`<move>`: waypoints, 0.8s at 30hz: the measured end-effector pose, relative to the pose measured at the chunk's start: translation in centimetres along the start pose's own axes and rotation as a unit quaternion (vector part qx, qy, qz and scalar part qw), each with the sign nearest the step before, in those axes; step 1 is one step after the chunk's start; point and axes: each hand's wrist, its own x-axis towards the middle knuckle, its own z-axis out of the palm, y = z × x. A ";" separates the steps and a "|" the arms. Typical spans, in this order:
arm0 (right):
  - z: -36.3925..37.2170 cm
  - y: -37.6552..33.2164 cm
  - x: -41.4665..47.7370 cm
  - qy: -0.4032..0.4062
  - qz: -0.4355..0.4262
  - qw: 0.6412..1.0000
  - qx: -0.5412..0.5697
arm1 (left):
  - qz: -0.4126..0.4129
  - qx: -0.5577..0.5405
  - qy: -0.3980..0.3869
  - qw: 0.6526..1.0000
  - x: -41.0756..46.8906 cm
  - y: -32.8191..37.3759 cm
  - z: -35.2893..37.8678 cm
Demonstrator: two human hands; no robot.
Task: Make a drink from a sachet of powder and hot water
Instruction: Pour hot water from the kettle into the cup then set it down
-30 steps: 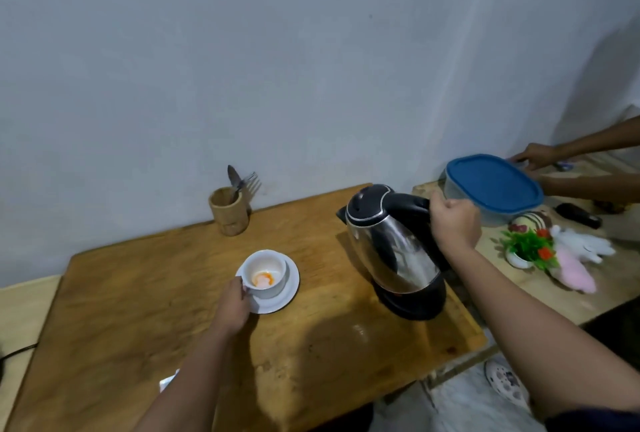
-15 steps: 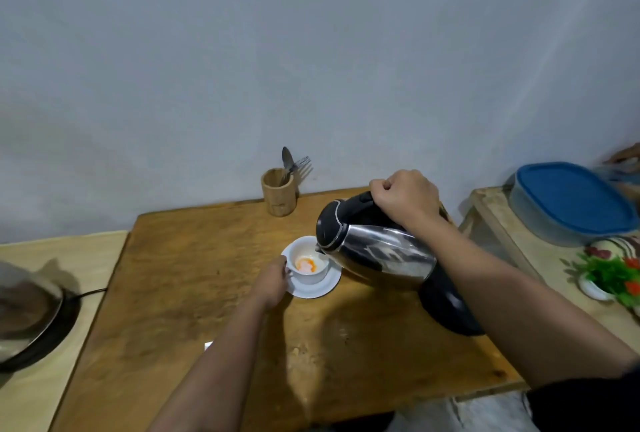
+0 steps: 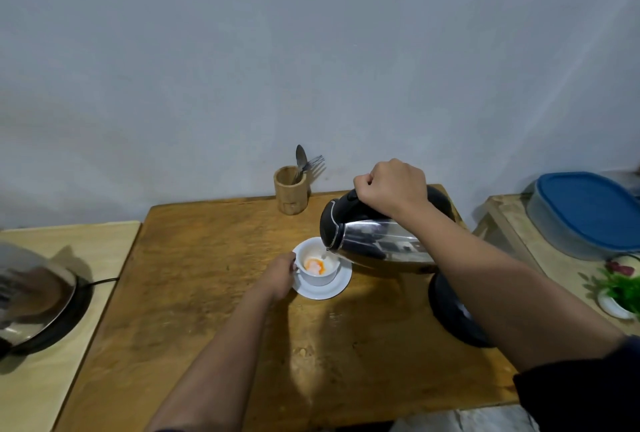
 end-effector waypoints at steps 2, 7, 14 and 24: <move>0.2 -0.3 0.0 -0.005 -0.007 1.000 -0.004 | -0.004 0.011 -0.002 1.000 0.1 0.1 0.0; 0.5 -0.5 -0.2 -0.009 -0.014 1.000 -0.015 | -0.018 0.013 -0.004 1.000 0.3 0.0 0.1; 0.2 0.1 -0.5 -0.011 0.000 1.000 -0.023 | -0.034 0.015 0.003 0.999 0.5 0.2 0.3; 0.1 0.6 -1.1 -0.007 0.014 1.000 -0.019 | -0.036 0.028 0.024 0.999 0.5 0.4 0.6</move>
